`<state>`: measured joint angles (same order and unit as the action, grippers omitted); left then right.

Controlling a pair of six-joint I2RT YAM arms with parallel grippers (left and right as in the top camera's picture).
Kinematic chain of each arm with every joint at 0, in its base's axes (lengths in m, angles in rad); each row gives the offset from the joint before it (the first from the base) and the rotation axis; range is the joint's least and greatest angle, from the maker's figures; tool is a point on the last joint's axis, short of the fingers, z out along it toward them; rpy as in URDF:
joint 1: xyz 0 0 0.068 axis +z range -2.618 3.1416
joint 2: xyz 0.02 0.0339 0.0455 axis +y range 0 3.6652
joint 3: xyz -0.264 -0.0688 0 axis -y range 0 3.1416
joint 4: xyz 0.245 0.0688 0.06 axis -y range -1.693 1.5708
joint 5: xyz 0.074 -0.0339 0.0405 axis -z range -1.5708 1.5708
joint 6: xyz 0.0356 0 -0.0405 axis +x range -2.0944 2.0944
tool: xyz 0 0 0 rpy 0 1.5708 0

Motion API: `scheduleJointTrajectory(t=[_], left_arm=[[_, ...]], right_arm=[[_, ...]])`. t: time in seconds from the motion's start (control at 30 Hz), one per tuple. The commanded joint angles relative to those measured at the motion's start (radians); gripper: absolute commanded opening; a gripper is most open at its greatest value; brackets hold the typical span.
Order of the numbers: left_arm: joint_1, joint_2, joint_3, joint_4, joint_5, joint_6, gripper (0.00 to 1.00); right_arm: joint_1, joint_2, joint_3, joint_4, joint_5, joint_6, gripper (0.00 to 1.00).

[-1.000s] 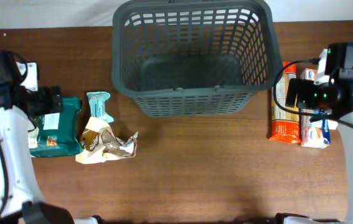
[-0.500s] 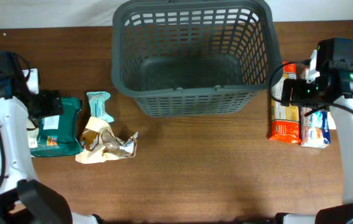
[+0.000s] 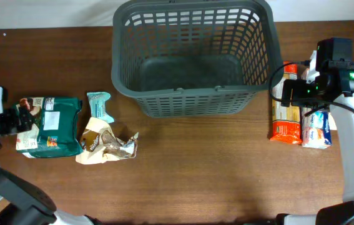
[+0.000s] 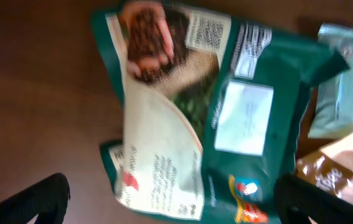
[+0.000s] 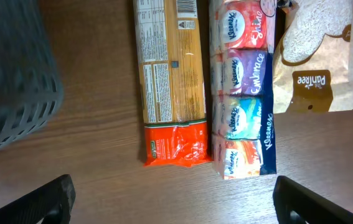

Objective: Pack container
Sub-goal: 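Lift the green coffee bag and carry it over the basket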

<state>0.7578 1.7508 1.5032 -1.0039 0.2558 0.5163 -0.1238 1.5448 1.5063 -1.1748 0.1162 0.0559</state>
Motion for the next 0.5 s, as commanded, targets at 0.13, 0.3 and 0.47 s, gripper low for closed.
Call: scheduleJointTrajectory(t=[0.13, 0.3, 0.47], left_arm=[[0.024, 0.135, -0.005, 0.058, 0.132, 0.082, 1.00], [0.021, 0.259, -0.005, 0.084, 0.154, 0.013, 1.00], [0.015, 0.328, -0.005, 0.100, 0.200, 0.007, 0.97]], right_arm=[[-0.003, 0.006, 0.019, 0.000, 0.019, 0.000, 0.99], [-0.003, 0.006, 0.019, 0.000, 0.020, 0.000, 0.99], [-0.003, 0.006, 0.019, 0.000, 0.019, 0.000, 0.99]])
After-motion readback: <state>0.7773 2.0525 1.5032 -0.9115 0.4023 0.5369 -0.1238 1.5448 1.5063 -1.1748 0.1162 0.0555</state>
